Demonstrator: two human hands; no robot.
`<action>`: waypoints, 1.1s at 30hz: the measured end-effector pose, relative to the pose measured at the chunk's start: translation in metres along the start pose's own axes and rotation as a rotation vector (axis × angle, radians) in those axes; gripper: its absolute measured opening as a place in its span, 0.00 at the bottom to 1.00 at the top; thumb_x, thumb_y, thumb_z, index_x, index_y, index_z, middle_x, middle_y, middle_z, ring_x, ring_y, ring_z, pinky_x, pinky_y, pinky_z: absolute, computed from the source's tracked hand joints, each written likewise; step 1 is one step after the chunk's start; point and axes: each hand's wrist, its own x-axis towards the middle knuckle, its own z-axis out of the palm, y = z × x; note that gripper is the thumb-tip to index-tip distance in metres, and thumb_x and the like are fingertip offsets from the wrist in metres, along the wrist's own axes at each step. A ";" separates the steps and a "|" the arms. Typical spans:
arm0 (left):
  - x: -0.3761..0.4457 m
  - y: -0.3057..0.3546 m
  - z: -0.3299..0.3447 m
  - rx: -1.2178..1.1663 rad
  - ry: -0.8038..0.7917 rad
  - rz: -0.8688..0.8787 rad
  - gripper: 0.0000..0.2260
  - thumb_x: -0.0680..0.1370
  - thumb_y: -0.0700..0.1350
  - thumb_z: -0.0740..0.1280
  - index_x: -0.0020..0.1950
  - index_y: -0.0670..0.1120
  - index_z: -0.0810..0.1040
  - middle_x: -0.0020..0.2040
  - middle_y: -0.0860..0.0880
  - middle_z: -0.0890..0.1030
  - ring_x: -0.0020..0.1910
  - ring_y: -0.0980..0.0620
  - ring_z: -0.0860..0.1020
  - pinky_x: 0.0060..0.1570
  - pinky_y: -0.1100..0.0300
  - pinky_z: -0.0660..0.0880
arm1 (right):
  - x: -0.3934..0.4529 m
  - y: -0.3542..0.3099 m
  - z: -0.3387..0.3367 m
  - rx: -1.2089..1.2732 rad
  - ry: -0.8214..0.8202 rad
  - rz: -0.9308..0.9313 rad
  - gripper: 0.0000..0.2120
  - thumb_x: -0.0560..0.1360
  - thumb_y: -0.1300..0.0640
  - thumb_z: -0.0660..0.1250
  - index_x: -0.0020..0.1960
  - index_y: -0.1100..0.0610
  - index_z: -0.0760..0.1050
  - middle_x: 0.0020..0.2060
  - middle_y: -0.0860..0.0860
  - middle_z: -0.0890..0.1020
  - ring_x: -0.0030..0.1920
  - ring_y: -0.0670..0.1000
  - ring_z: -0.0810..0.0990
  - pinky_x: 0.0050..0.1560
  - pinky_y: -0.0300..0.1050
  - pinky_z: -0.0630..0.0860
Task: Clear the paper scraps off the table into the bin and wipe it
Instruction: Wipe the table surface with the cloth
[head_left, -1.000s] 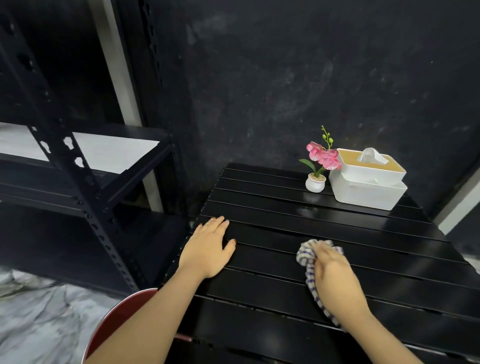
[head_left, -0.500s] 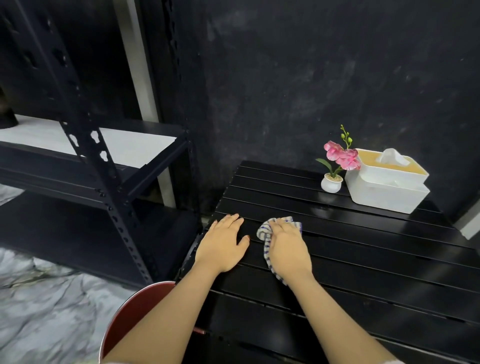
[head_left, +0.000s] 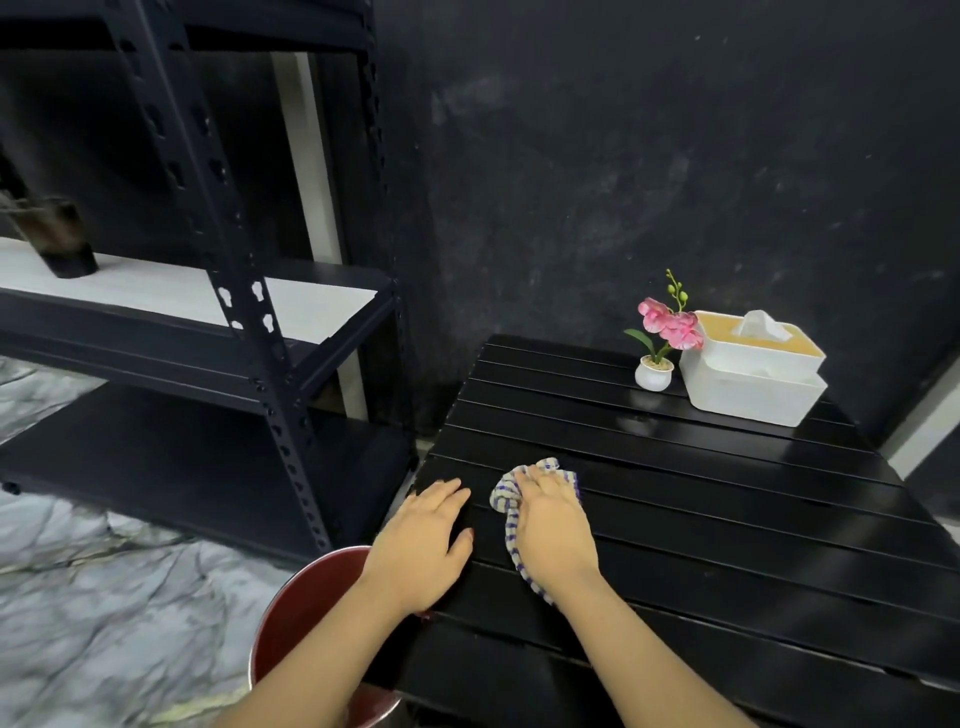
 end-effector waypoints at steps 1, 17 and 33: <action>-0.007 0.000 0.001 0.001 0.005 -0.004 0.24 0.80 0.51 0.55 0.76 0.50 0.56 0.77 0.53 0.56 0.76 0.55 0.52 0.73 0.61 0.45 | -0.006 -0.004 0.001 0.006 -0.001 -0.003 0.25 0.78 0.62 0.51 0.74 0.55 0.53 0.75 0.52 0.56 0.76 0.50 0.50 0.75 0.42 0.46; -0.047 0.008 0.015 0.010 0.057 -0.030 0.24 0.80 0.53 0.53 0.75 0.49 0.57 0.77 0.52 0.56 0.76 0.54 0.52 0.75 0.56 0.48 | -0.075 -0.020 -0.003 0.054 0.007 -0.008 0.23 0.79 0.61 0.49 0.74 0.55 0.53 0.75 0.51 0.56 0.75 0.48 0.51 0.75 0.41 0.45; -0.052 0.010 0.015 0.012 0.068 -0.039 0.24 0.81 0.53 0.52 0.75 0.49 0.57 0.77 0.53 0.57 0.76 0.54 0.52 0.76 0.56 0.49 | -0.118 0.077 -0.043 0.016 0.118 0.178 0.22 0.79 0.61 0.50 0.73 0.53 0.58 0.74 0.51 0.60 0.75 0.49 0.55 0.74 0.40 0.49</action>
